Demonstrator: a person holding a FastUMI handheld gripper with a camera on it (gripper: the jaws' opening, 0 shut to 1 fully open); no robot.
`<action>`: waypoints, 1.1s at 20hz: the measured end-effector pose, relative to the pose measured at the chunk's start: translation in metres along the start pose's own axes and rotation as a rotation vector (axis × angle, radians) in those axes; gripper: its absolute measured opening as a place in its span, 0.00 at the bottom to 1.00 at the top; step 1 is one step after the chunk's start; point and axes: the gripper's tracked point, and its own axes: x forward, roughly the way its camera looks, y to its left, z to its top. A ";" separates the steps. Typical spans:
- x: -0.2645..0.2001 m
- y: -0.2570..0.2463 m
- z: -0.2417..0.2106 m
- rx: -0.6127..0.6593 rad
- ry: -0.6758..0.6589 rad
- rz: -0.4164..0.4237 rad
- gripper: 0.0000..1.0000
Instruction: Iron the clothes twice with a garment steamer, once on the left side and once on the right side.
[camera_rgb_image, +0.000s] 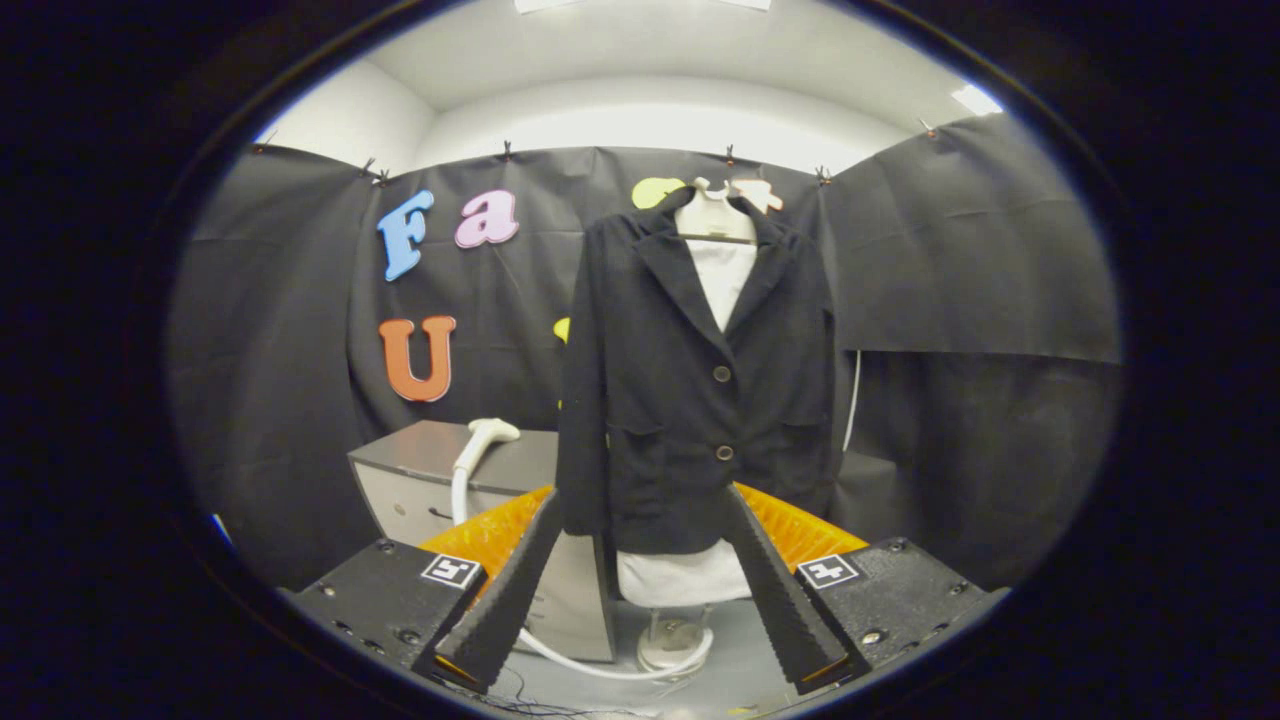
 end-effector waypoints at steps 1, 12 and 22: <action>0.015 0.013 0.007 0.000 -0.004 0.013 1.00; 0.172 0.166 0.033 0.018 0.072 0.210 1.00; 0.318 0.252 -0.009 0.018 0.235 0.239 1.00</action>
